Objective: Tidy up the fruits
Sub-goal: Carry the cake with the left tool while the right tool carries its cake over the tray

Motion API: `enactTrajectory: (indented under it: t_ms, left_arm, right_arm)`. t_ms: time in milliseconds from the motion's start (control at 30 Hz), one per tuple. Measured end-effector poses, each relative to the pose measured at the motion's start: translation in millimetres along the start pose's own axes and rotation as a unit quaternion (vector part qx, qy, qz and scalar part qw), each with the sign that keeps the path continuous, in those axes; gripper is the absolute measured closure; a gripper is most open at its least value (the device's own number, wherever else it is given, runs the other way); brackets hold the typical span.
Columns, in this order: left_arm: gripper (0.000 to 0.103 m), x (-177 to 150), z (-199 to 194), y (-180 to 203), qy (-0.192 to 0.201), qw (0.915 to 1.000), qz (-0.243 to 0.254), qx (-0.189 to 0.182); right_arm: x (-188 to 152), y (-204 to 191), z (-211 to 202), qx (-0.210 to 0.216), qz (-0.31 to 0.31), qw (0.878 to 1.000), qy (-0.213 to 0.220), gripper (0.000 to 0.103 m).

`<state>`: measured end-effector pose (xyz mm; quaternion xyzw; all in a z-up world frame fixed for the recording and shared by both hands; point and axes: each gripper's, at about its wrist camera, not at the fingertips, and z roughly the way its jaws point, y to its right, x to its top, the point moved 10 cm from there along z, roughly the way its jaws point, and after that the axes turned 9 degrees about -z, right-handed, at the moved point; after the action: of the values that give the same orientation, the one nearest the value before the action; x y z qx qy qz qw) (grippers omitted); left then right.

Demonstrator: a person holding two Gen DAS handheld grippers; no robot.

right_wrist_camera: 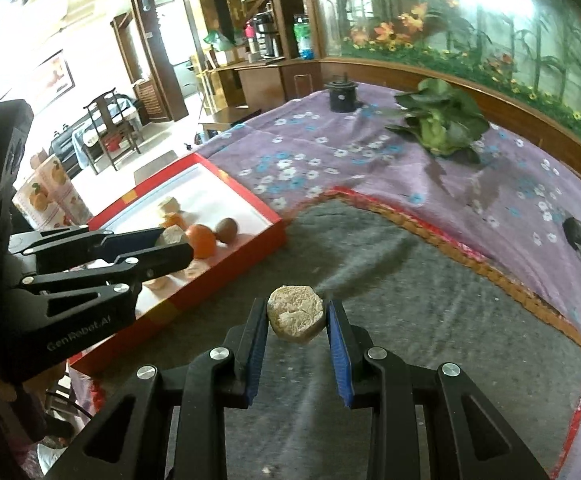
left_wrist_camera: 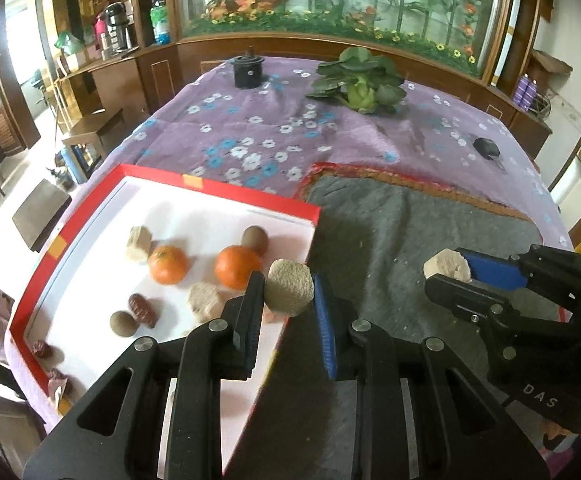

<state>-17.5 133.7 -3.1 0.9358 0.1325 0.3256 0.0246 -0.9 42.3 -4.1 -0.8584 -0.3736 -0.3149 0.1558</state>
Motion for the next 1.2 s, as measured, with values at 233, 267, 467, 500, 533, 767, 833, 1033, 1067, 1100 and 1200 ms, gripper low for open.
enactTrajectory:
  t_ms: [233,267,467,500,533,767,833,1033,1067,1100,1200]
  left_arm:
    - [0.079,-10,-8,-25,0.0,0.9999,-0.01,0.009]
    - [0.079,-10,-9,-29,0.002,0.9999,-0.011,0.012]
    - [0.079,-16,-10,-53,0.001,0.9994,-0.021,0.028]
    - [0.079,-16,-9,-57,0.0,0.9992,-0.025,0.031]
    - [0.079,-16,-9,-60,0.0,0.9991,-0.028,0.033]
    - [0.079,-18,-4,-80,-0.003,0.998,-0.043,0.047]
    - [0.079,-18,-3,-84,-0.002,0.9977,-0.046,0.05]
    - [0.079,-22,-1,-100,-0.006,0.9966,-0.06,0.056]
    - [0.079,-23,0,-103,-0.007,0.9963,-0.063,0.058]
    - [0.079,-23,0,-106,-0.008,0.996,-0.066,0.059]
    - [0.079,-25,1,-116,-0.01,0.995,-0.075,0.065]
  right_arm:
    - [5,-23,6,0.012,-0.015,1.0,-0.005,0.074]
    - [6,-26,8,0.014,-0.018,1.0,-0.006,0.074]
    - [13,-46,17,0.026,-0.036,0.999,-0.011,0.074]
    - [13,-49,19,0.028,-0.038,0.999,-0.012,0.074]
    - [14,-51,20,0.029,-0.041,0.999,-0.013,0.074]
    - [21,-63,27,0.035,-0.055,0.998,-0.016,0.074]
    - [23,-66,29,0.037,-0.058,0.997,-0.018,0.074]
    - [26,-79,37,0.043,-0.071,0.996,-0.025,0.074]
    - [26,-82,39,0.046,-0.073,0.996,-0.027,0.074]
    - [26,-83,40,0.047,-0.074,0.996,-0.028,0.074]
    - [28,-90,44,0.052,-0.08,0.995,-0.031,0.074]
